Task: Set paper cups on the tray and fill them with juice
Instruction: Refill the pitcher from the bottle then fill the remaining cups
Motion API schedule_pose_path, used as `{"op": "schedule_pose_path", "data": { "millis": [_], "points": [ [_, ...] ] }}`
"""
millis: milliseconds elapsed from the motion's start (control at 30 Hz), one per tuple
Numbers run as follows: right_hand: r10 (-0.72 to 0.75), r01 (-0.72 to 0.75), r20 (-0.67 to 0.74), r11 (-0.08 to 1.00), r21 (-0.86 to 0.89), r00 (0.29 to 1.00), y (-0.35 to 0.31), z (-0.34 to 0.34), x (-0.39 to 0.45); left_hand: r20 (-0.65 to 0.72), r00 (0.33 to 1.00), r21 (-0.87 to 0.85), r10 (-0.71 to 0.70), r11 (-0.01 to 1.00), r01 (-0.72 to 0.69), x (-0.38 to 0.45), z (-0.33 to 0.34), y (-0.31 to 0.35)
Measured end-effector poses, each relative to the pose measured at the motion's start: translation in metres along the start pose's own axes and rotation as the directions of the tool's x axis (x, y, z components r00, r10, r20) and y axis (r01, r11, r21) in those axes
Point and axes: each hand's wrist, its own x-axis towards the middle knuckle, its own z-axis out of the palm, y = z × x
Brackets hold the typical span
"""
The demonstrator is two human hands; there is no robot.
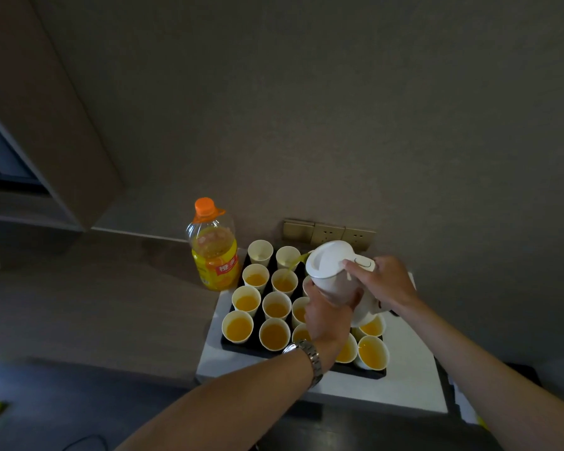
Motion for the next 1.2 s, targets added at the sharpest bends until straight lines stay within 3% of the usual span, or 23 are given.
{"op": "schedule_pose_path", "data": {
  "millis": [333, 700, 1200],
  "points": [
    [0.008, -0.008, -0.021, 1.0, -0.011, 1.0, -0.002, 0.003, 0.001, -0.002, 1.0, 0.012, -0.013, 1.0, 0.013, 0.007, 0.0, -0.006],
    [0.111, -0.107, -0.035, 0.989, 0.103, 0.993, -0.012, 0.012, 0.006, 0.022, 0.999, 0.004, 0.043, 0.999, -0.043, 0.025, -0.013, -0.004],
    [0.106, -0.091, -0.126, 0.988, 0.123, 0.986, 0.005, 0.018, 0.016, 0.021, 0.994, 0.056, 0.108, 0.992, -0.109, 0.034, -0.015, 0.0]
  ]
}}
